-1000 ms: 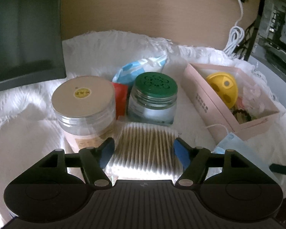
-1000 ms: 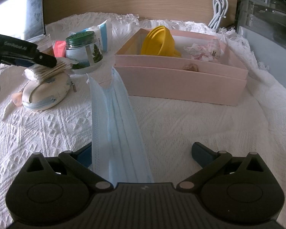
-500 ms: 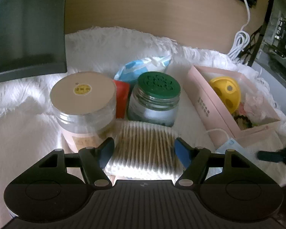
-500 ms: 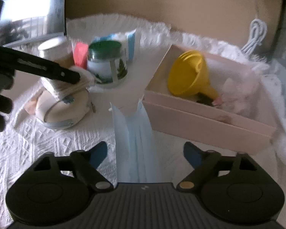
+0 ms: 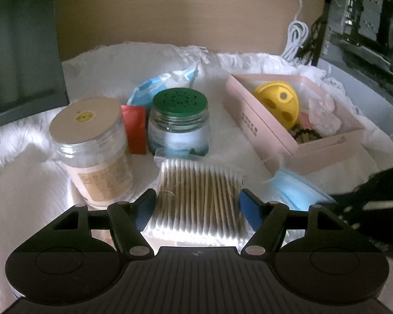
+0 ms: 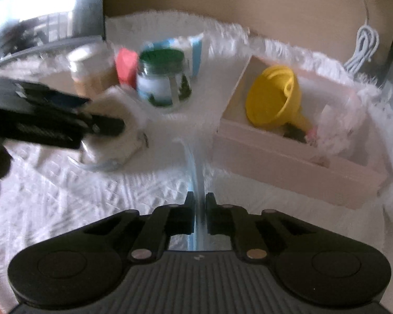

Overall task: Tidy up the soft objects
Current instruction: 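Open the left tool around the cotton swab bundle while the right holds the mask, then carry the swab bundle and blue mask into the pink box and open both tools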

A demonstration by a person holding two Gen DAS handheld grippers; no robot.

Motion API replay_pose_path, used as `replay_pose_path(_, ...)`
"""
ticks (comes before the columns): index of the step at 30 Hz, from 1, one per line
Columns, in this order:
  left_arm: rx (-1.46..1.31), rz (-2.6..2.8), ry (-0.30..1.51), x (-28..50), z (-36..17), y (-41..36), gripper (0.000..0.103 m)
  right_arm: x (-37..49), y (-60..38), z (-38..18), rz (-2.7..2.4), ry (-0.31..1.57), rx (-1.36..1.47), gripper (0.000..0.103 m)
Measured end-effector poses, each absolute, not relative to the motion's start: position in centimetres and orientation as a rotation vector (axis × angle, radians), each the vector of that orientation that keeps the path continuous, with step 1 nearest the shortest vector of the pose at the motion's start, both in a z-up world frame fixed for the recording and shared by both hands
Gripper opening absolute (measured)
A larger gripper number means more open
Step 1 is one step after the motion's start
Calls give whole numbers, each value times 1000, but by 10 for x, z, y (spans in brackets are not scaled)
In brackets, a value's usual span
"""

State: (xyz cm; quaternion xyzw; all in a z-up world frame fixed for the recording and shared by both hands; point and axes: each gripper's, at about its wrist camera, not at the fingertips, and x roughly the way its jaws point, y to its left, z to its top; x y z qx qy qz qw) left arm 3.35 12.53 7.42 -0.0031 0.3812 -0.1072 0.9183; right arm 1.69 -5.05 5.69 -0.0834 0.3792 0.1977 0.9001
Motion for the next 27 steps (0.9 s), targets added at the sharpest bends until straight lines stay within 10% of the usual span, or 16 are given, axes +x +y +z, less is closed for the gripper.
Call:
replay_pose_path(21,10,-584,850,-22,88,50,63,-52,-160,100,231,758,-5,8)
replay_pose_path(23,-1,-592,846,-23,92,48,63,-55,-160,98,256,761,-8,21)
replay_pose_path(25,-15,-572,840,-22,96,54,63,-55,-153,93,289,768,-11,71)
replay_pose_path(27,-32,-544,841,-19,99,63,63,-53,-143,88,314,747,-8,74)
